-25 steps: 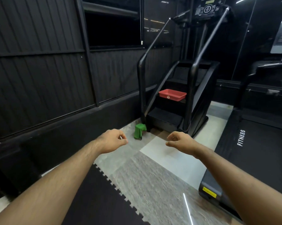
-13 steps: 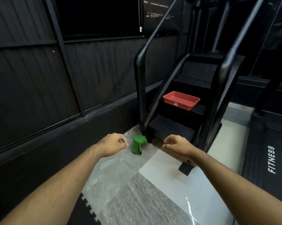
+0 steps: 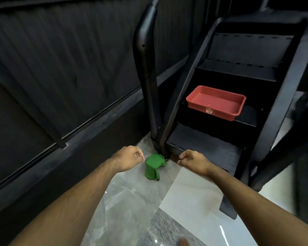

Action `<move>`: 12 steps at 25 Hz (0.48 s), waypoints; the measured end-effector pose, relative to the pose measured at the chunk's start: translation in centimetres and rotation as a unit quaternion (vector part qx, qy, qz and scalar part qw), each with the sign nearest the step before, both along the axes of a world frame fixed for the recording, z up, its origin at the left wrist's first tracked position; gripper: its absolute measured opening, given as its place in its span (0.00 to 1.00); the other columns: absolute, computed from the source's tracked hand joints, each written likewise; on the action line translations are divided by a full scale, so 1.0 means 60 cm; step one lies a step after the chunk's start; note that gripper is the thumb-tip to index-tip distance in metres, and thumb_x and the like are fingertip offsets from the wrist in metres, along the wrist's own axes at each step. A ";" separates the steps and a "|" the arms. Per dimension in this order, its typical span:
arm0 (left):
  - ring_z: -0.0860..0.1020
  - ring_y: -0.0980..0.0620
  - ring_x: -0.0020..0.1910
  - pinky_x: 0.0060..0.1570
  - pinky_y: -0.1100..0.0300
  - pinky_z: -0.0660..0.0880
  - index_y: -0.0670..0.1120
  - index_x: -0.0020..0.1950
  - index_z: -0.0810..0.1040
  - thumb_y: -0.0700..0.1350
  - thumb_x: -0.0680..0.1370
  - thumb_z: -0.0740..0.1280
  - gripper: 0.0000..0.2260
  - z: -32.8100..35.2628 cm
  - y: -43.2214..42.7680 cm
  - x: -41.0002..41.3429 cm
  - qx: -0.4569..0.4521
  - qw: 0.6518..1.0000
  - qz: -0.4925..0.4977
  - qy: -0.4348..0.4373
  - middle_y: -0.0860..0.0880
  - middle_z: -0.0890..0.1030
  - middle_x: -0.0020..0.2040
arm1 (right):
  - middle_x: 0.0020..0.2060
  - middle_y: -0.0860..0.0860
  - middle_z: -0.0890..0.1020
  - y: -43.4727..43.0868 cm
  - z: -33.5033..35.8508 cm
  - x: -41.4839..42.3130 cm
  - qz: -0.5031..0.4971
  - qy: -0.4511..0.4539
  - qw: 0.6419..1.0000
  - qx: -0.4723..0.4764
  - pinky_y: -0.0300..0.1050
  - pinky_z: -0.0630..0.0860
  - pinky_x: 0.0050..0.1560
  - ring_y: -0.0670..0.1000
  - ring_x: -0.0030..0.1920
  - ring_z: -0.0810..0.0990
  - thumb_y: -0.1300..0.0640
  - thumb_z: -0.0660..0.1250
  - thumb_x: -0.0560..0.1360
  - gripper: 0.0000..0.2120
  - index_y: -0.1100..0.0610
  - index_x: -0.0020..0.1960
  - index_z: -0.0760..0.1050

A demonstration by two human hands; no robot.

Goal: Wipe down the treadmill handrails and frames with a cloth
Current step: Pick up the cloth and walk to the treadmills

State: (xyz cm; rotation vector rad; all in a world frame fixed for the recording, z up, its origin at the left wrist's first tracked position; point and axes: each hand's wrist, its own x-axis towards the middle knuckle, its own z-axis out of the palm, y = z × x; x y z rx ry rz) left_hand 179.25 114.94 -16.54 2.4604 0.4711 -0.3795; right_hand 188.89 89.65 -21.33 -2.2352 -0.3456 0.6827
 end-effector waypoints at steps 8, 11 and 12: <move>0.80 0.54 0.47 0.51 0.58 0.77 0.53 0.49 0.81 0.51 0.75 0.69 0.05 -0.257 0.184 0.386 0.023 0.993 -0.039 0.109 0.56 0.81 0.44 | 0.43 0.49 0.79 0.189 -0.290 0.332 -0.068 0.119 0.990 0.019 0.42 0.72 0.43 0.51 0.47 0.77 0.53 0.70 0.77 0.10 0.56 0.55 0.78; 0.80 0.54 0.48 0.52 0.56 0.78 0.54 0.49 0.80 0.52 0.75 0.69 0.05 -0.381 0.222 0.487 0.021 0.982 -0.085 0.169 0.56 0.80 0.45 | 0.51 0.51 0.77 0.234 -0.421 0.386 -0.106 0.191 0.976 0.000 0.41 0.70 0.47 0.52 0.52 0.77 0.50 0.68 0.79 0.14 0.56 0.60 0.76; 0.80 0.53 0.47 0.52 0.55 0.78 0.54 0.48 0.80 0.52 0.75 0.69 0.04 -0.422 0.234 0.515 0.020 0.978 -0.098 0.184 0.56 0.80 0.45 | 0.53 0.52 0.77 0.246 -0.462 0.397 -0.115 0.210 0.971 -0.009 0.41 0.70 0.48 0.52 0.53 0.76 0.50 0.68 0.79 0.15 0.55 0.62 0.75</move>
